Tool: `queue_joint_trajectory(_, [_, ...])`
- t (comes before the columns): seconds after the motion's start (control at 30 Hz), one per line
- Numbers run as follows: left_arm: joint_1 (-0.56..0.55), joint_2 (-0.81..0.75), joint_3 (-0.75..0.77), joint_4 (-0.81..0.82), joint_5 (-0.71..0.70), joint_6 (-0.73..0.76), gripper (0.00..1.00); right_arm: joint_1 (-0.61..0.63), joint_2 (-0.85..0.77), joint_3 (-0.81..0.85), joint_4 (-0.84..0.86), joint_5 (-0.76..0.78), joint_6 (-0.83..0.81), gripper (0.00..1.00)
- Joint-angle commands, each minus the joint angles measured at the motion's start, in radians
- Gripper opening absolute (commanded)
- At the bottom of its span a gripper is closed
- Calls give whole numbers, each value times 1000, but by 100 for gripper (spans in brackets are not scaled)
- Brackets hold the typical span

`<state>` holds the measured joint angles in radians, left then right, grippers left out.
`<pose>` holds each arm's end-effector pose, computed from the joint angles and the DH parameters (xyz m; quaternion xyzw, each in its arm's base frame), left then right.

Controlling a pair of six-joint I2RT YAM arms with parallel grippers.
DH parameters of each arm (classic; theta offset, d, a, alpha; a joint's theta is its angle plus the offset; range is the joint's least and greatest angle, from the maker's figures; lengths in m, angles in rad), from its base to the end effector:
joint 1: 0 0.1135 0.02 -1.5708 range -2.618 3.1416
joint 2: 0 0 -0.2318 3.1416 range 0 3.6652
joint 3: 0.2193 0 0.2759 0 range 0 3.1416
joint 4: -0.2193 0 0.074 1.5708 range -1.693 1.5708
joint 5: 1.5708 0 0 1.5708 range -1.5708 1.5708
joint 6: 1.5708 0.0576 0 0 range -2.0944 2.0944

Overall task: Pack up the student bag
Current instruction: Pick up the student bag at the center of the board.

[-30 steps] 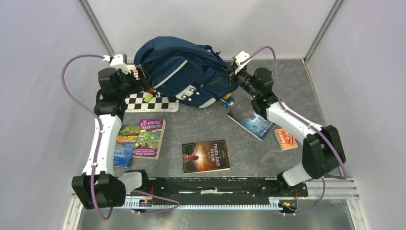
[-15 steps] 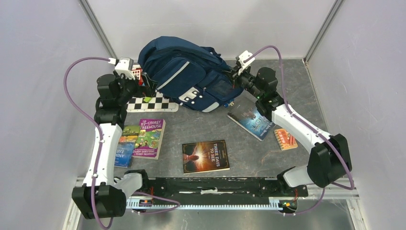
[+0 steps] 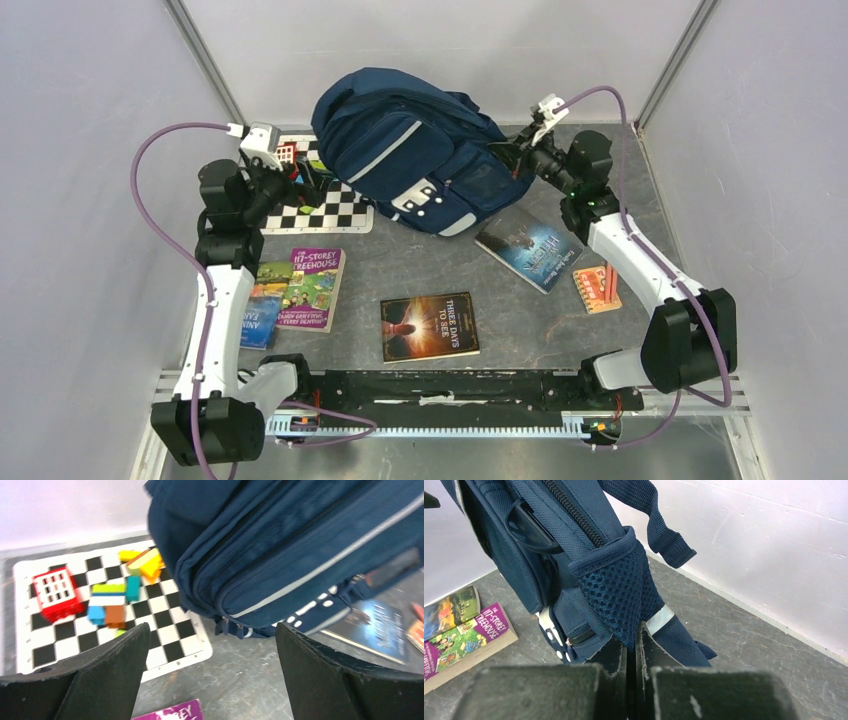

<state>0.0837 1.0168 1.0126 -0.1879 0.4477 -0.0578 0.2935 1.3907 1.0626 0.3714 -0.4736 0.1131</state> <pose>0.2923 -0.0005 0.3455 0.0877 0.7605 -0.1633 0.6223 0.3541 0.1345 0.3170 -0.2293 0.6543 0.3007 0.6549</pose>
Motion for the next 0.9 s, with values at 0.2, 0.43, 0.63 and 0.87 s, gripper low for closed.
queue_joint_trajectory(0.2, [4,4,71,-9,315,56,100,-106,-113,50,282,-339,110,0])
queue_joint_trajectory(0.43, [-1,-14,37,-8,172,130,100,-122,-131,40,316,-386,143,0])
queue_joint_trajectory(0.63, [-55,-11,24,48,258,82,93,-121,-138,42,305,-390,151,0])
queue_joint_trajectory(0.87, [-119,-104,29,58,273,14,18,-122,-158,52,238,-338,138,0])
